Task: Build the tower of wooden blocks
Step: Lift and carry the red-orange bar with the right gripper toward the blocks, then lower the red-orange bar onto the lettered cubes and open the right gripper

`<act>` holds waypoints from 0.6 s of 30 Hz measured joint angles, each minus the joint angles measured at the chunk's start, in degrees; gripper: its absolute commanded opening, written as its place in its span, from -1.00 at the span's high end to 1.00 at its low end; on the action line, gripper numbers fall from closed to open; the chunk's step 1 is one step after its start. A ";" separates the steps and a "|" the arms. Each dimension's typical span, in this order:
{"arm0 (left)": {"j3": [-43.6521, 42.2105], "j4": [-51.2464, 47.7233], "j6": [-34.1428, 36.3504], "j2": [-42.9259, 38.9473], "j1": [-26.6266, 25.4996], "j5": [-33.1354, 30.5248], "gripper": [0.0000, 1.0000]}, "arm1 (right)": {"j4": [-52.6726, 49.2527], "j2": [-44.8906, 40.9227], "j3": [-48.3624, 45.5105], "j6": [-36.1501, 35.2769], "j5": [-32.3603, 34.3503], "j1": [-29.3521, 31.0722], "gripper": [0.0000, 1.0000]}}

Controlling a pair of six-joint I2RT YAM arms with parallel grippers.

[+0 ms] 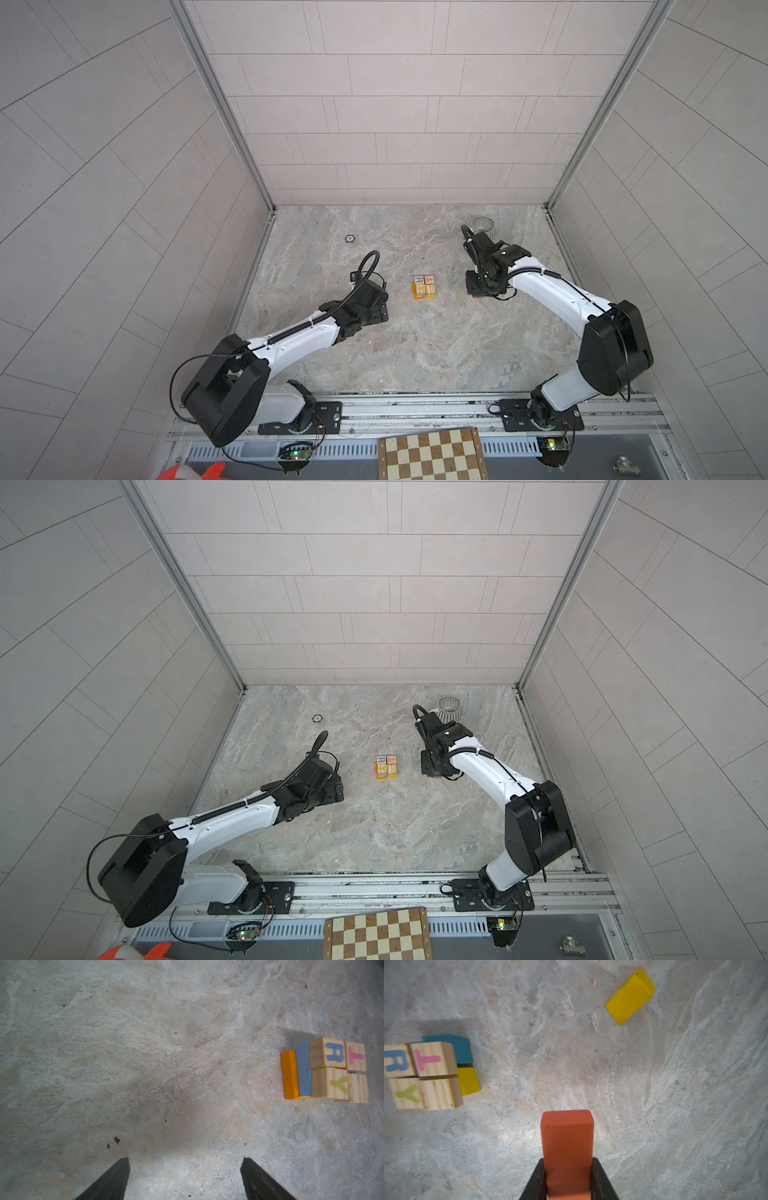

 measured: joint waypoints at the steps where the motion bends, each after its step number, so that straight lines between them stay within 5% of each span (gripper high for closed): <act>1: 0.22 -0.46 -0.37 0.00 0.48 0.00 -0.83 | -0.55 0.44 1.27 0.33 0.22 0.74 0.51; 18: 2.36 -7.82 -1.77 -0.63 1.79 -5.22 -0.90 | -3.72 17.09 18.91 3.58 2.23 10.23 0.54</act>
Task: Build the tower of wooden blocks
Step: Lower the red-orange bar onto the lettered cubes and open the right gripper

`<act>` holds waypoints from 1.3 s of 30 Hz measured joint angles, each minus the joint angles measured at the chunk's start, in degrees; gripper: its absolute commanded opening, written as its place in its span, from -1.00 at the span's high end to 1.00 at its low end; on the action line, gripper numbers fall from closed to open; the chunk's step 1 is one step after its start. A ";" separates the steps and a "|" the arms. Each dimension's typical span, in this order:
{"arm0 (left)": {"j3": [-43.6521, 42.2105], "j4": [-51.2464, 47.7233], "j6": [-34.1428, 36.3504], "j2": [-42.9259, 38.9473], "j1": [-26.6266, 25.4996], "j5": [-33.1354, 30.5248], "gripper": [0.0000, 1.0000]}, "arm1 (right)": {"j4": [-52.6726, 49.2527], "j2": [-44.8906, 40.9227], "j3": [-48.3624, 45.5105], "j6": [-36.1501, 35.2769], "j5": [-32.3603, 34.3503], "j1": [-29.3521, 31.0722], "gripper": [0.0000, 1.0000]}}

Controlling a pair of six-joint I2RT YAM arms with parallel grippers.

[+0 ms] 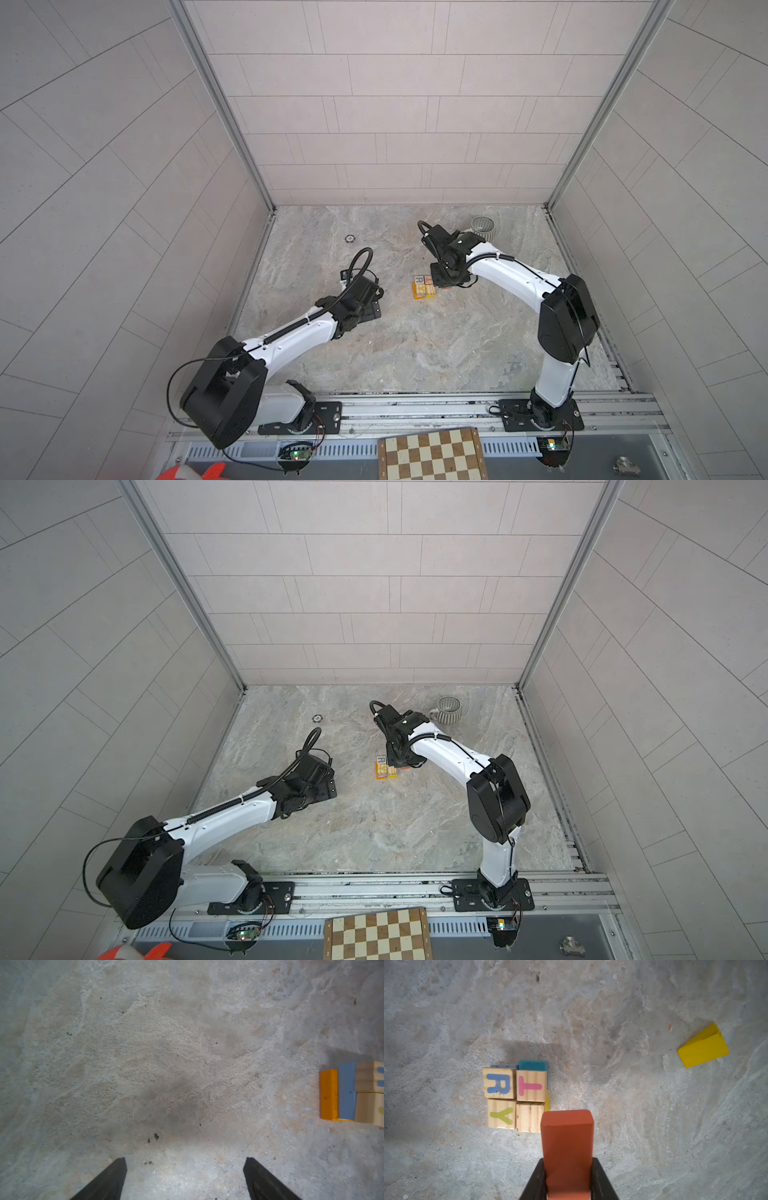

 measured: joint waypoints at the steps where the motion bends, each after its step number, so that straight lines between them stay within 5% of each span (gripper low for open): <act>1: 0.07 -0.48 -0.22 -0.11 0.00 -0.52 -0.90 | -0.02 0.55 0.50 0.07 0.09 0.24 0.54; 39: 0.50 -2.71 -2.38 -1.64 0.00 -2.45 -0.92 | -0.33 12.83 9.81 3.30 -0.17 4.59 0.60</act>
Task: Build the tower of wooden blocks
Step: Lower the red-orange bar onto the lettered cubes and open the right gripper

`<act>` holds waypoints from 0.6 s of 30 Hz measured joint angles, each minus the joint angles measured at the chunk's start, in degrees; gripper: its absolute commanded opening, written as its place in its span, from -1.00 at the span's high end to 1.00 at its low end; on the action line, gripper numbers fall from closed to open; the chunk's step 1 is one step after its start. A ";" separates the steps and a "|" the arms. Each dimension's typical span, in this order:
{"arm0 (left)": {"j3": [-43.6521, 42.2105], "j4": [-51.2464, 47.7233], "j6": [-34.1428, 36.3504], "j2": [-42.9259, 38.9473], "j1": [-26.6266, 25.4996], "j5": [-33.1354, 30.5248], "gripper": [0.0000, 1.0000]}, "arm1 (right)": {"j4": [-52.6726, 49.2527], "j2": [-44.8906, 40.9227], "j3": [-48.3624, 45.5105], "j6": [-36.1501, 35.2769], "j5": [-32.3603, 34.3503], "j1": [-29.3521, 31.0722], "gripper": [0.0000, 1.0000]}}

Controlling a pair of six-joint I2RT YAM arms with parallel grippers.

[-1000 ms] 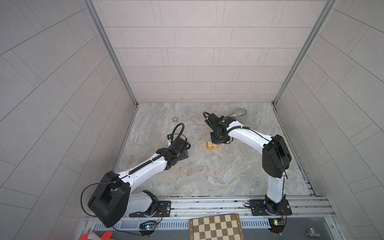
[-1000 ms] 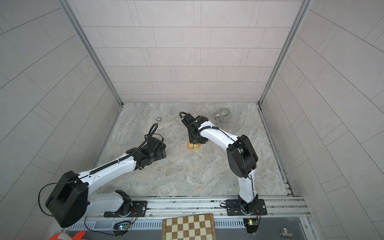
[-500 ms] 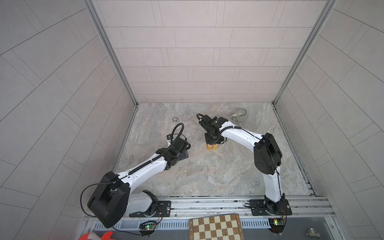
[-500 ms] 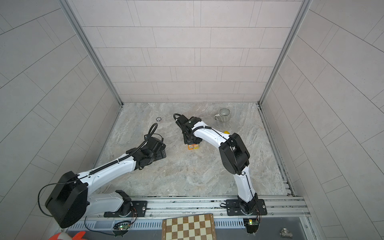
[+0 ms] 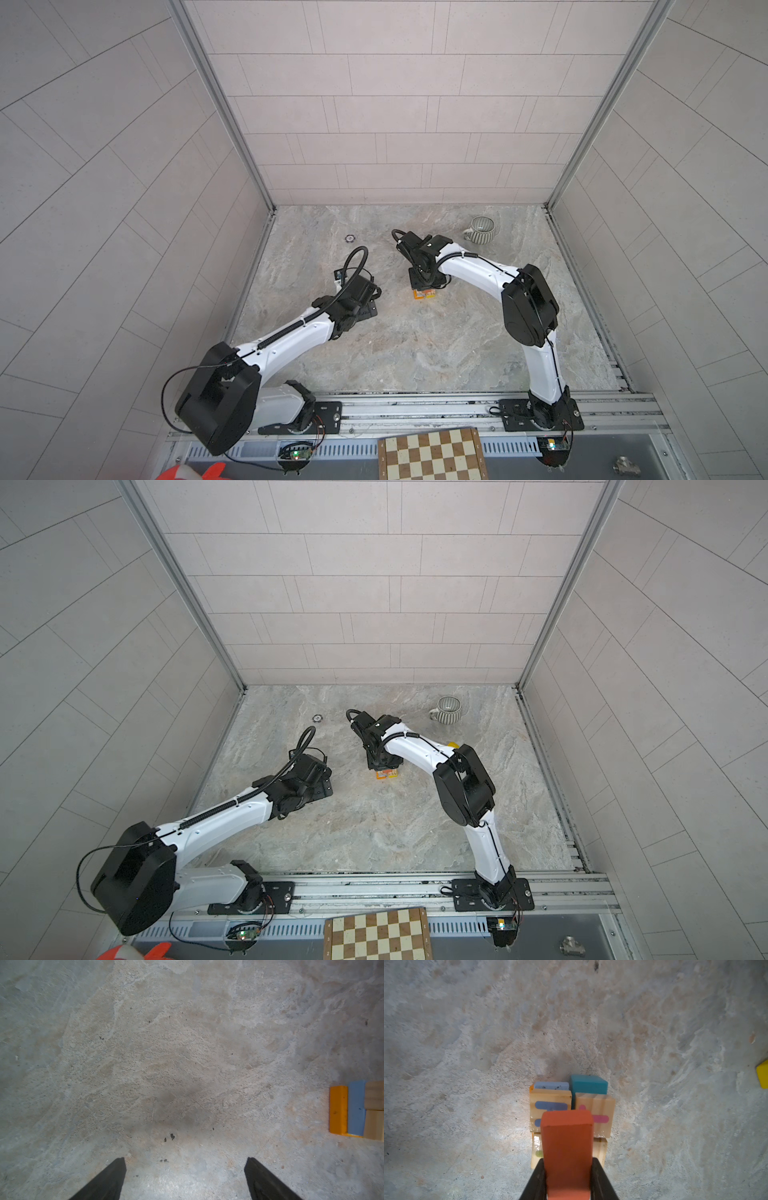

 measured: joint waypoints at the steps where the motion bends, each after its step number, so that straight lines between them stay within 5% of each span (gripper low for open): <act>1: 0.00 0.00 0.00 0.07 0.00 0.09 -0.92 | 0.00 0.02 0.04 0.02 0.00 -0.02 0.60; 18: 0.09 0.00 0.00 0.83 0.00 0.63 -0.92 | -0.52 0.24 0.76 0.13 0.37 0.00 0.48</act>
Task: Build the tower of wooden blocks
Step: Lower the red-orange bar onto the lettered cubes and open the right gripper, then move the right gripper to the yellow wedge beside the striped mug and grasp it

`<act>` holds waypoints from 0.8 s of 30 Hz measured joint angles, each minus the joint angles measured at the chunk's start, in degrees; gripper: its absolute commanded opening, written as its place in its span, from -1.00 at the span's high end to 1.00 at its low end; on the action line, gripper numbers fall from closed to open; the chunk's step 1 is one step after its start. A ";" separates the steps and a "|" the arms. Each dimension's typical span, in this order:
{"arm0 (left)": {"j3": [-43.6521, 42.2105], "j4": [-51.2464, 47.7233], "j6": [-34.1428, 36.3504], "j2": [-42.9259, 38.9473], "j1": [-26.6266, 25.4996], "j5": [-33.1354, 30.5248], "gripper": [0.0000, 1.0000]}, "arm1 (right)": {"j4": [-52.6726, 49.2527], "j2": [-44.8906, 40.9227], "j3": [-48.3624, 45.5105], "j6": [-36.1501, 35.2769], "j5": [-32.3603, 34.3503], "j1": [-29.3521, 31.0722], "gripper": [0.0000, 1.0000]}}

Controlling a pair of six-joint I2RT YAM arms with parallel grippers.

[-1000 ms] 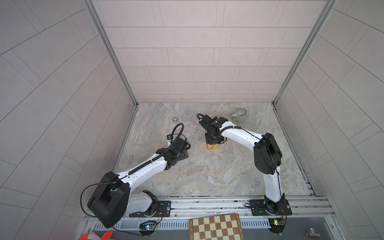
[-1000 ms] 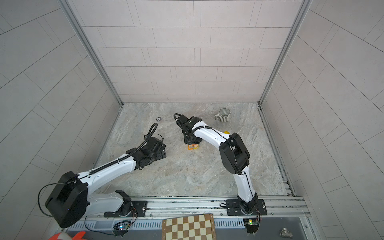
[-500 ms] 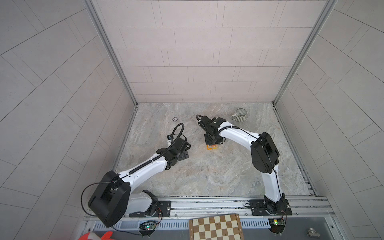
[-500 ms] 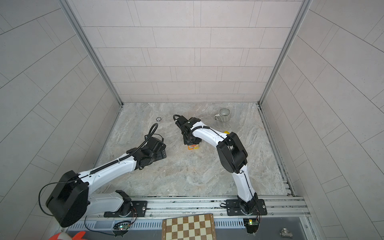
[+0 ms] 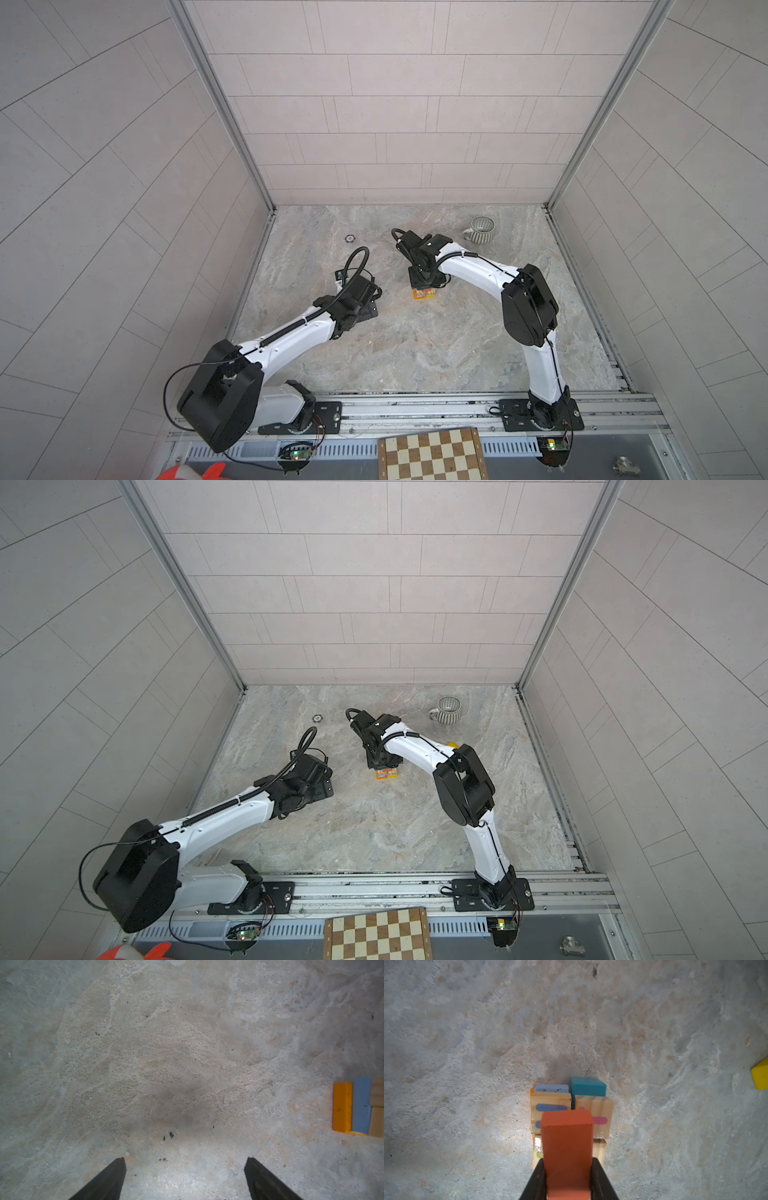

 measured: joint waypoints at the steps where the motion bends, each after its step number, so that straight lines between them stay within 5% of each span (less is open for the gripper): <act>1: 0.00 0.00 0.00 0.11 0.00 0.04 -0.92 | -0.13 0.07 0.00 0.00 0.07 0.00 0.43; 18: -1.68 1.62 0.74 -4.09 0.00 -0.42 -1.00 | -0.57 -0.07 0.00 -0.79 2.25 0.00 -0.28; 24: -3.85 3.26 1.62 -7.04 0.00 -0.98 -1.00 | -0.13 -5.84 -2.40 -1.25 4.13 -1.33 -0.38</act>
